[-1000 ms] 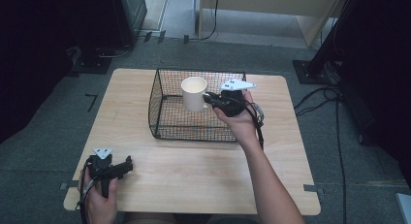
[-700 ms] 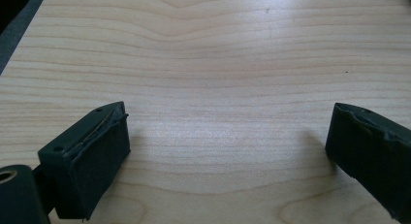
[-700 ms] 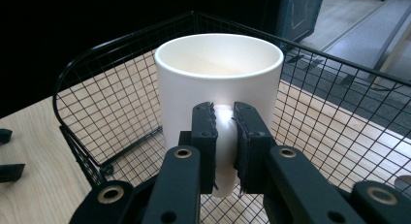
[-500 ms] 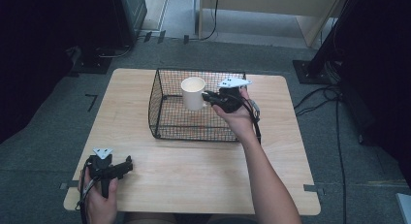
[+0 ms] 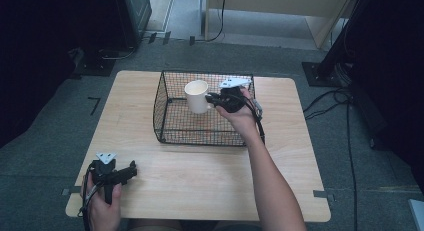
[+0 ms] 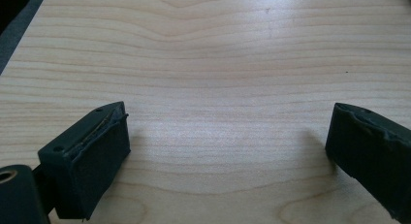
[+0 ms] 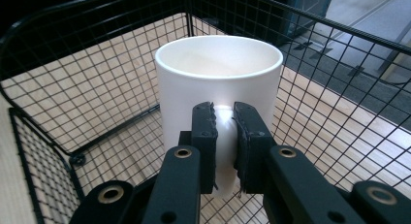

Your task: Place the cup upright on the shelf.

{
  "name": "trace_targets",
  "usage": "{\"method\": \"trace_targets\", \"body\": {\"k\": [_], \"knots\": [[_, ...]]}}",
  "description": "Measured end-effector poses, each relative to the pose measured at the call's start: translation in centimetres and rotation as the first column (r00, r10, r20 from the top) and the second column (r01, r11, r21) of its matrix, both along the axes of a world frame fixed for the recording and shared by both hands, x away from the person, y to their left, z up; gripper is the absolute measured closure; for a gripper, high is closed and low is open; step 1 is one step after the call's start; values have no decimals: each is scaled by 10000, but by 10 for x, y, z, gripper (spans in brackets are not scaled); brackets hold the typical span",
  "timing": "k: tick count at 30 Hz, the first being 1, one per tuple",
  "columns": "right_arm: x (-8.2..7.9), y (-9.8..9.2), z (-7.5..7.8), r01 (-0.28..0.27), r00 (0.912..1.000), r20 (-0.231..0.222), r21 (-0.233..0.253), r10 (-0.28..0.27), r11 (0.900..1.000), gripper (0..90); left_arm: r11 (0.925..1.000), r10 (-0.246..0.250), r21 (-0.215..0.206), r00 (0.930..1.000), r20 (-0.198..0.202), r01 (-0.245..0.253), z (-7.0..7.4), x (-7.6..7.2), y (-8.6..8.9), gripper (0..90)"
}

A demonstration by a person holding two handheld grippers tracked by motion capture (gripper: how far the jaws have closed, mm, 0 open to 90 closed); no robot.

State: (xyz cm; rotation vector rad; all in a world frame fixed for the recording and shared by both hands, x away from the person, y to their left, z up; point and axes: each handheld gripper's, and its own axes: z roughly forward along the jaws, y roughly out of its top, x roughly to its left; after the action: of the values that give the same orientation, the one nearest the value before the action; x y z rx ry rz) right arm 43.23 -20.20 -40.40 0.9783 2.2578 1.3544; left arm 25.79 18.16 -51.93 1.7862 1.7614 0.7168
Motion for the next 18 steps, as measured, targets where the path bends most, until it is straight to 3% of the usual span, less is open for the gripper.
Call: {"method": "trace_targets", "body": {"k": [18], "knots": [[16,10,-21,-298,9980,-575,-561,266,9980,808,10000,4,-2,10000,1,-4,0,0,0,22]]}}
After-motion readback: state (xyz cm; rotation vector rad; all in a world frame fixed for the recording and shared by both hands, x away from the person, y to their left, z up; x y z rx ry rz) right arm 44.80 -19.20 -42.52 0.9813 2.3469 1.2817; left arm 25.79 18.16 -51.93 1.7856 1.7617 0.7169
